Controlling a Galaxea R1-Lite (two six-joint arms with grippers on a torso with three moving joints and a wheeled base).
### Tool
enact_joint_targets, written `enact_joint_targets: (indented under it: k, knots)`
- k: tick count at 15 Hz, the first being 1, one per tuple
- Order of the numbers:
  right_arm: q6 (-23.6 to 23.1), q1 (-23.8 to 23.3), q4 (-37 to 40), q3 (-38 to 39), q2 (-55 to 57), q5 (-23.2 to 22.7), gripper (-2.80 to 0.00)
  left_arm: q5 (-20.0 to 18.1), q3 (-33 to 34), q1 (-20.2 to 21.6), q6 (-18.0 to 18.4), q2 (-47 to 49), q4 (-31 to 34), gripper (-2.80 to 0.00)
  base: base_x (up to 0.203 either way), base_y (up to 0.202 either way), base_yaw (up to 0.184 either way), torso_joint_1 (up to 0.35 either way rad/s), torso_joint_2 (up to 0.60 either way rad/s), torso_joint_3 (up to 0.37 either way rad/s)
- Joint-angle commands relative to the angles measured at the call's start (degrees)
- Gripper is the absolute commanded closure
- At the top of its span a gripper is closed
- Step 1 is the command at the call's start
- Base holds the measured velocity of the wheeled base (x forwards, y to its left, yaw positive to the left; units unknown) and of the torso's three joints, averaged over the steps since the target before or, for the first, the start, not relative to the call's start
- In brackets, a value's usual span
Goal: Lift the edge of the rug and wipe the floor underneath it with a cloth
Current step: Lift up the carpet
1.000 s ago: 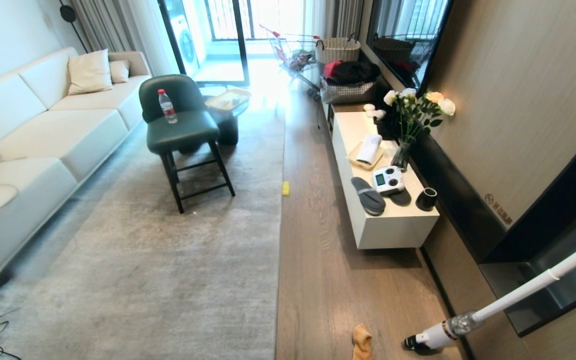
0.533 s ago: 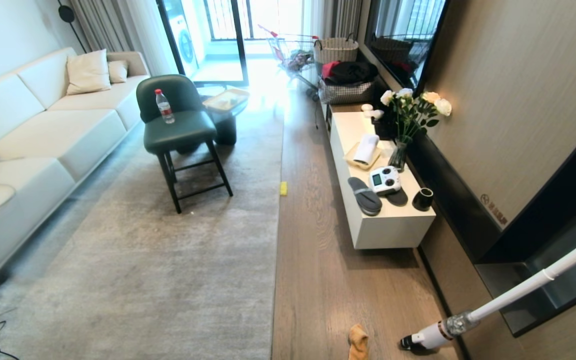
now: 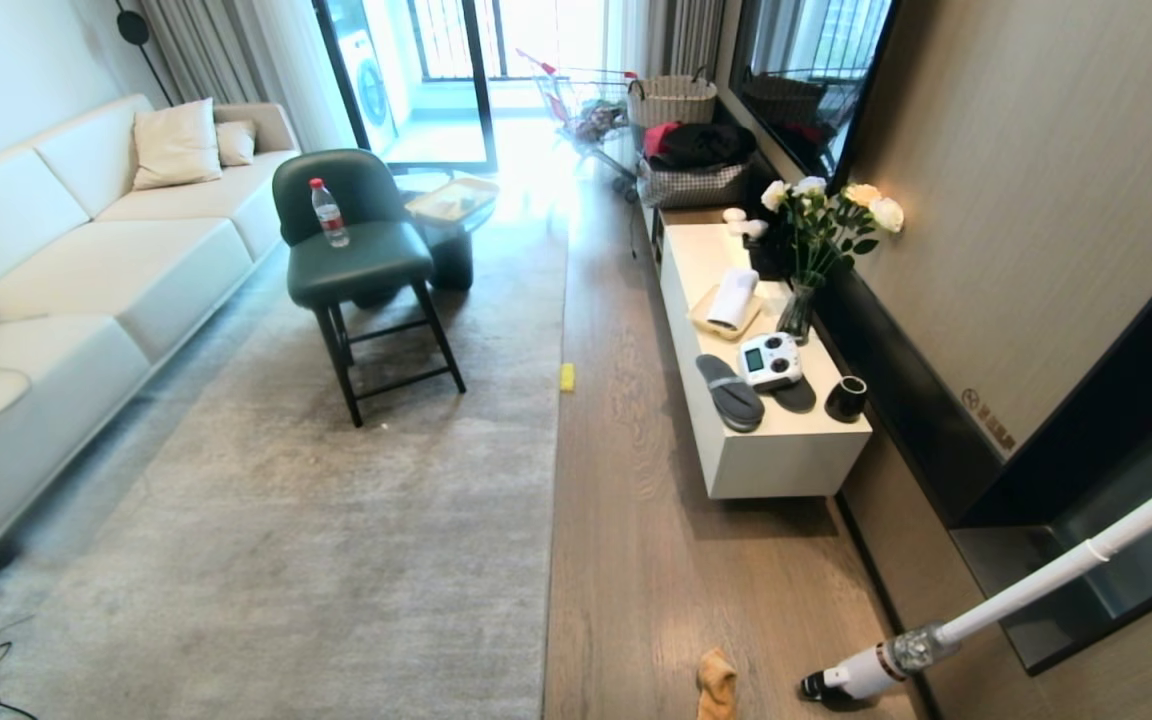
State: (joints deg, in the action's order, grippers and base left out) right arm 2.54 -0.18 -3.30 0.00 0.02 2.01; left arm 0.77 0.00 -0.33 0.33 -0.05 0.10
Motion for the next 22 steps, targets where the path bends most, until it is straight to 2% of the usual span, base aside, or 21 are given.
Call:
enact_joint_targets:
  k: [1,22]
  knots:
    - [0.0,0.0,0.0,0.0,0.1,0.0,0.0,0.0,0.0,0.0,0.0,0.0,0.0,0.0,0.0,0.0,0.0,0.0,0.0,0.0]
    - [0.0,0.0,0.0,0.0,0.1,0.0,0.0,0.0,0.0,0.0,0.0,0.0,0.0,0.0,0.0,0.0,0.0,0.0,0.0,0.0]
